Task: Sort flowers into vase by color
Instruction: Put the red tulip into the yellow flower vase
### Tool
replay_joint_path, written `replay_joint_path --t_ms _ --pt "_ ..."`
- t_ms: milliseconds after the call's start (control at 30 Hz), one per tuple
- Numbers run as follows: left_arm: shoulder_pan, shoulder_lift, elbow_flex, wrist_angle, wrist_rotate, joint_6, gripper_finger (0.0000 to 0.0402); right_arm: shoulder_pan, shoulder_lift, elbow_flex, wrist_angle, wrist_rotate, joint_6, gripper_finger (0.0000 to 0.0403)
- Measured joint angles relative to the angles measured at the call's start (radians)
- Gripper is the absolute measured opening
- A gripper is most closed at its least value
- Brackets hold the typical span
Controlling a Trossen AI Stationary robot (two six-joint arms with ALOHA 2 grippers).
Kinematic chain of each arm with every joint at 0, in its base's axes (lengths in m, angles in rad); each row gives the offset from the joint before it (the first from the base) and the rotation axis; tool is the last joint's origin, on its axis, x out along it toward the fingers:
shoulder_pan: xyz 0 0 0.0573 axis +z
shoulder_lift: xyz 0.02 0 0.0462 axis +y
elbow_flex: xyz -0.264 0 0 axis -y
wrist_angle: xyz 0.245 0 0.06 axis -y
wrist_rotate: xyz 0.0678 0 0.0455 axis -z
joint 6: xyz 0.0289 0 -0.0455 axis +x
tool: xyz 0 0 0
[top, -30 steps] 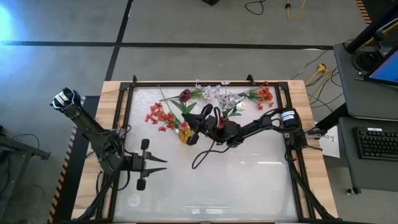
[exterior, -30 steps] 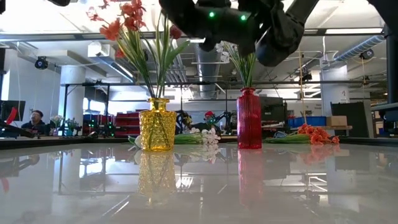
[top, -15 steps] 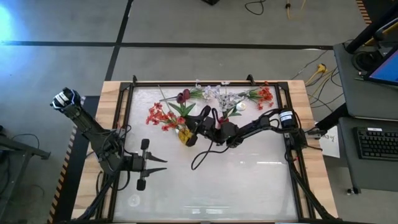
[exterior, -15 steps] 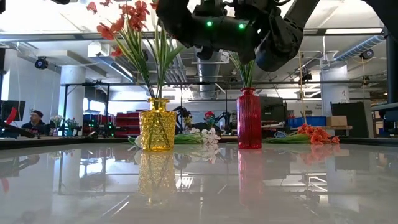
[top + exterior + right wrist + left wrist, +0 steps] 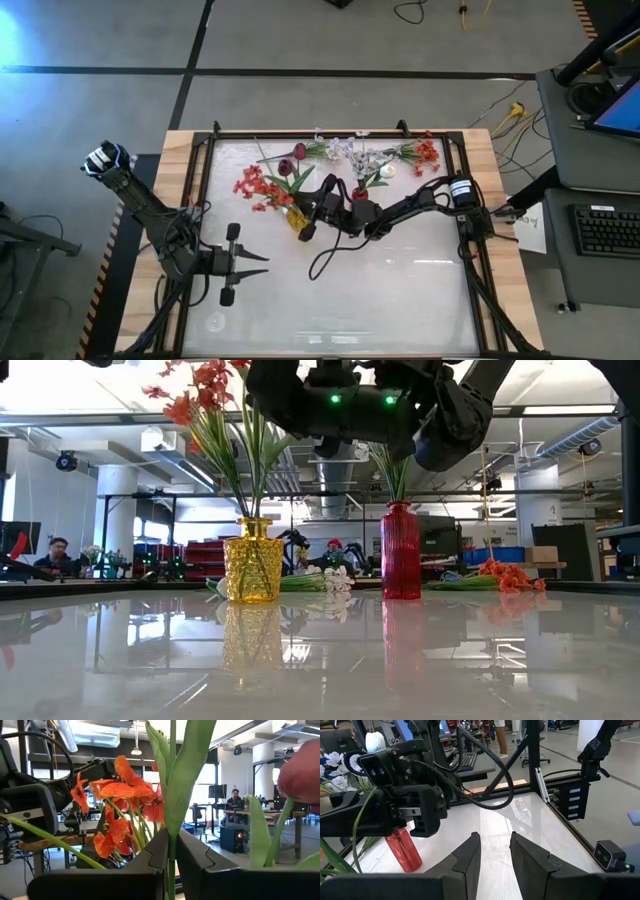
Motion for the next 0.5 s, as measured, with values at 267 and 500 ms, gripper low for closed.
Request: replay_joint_path --t_ms 267,500 --pt "0.000 0.000 0.000 0.000 0.000 -0.003 0.0091 0.000 -0.002 0.000 -0.024 0.001 -0.011 0.0041" --pt "0.000 0.001 0.000 0.000 0.000 -0.003 0.0091 0.002 -0.004 -0.001 -0.037 0.002 -0.015 0.0105"
